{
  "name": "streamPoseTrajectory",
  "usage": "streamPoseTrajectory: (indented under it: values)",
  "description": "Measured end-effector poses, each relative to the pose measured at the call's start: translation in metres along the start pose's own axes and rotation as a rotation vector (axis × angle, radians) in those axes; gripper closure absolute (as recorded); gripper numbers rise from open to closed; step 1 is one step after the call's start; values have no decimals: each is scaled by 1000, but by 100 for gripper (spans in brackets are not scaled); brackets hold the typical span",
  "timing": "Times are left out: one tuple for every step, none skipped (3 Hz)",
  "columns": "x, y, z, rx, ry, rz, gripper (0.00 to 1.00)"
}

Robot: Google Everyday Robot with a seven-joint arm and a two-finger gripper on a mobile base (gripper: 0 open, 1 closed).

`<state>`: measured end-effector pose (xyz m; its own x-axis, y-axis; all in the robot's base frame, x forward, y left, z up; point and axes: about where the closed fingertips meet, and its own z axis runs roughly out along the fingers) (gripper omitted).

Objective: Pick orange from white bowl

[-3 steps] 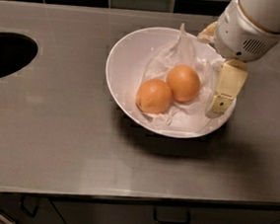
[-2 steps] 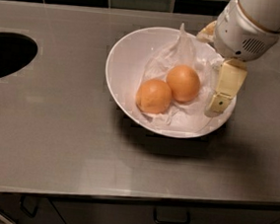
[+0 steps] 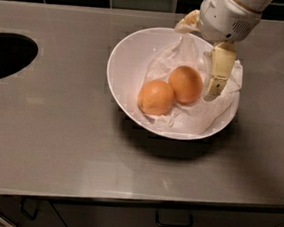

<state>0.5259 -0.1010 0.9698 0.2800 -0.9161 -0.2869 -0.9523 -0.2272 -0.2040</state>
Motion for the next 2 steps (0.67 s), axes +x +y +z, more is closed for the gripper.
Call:
streamPoseTrajectory:
  values:
    - [-12,-29,8,9,-60,-120,0]
    - [-14,-36,9,31,-65,-123,0]
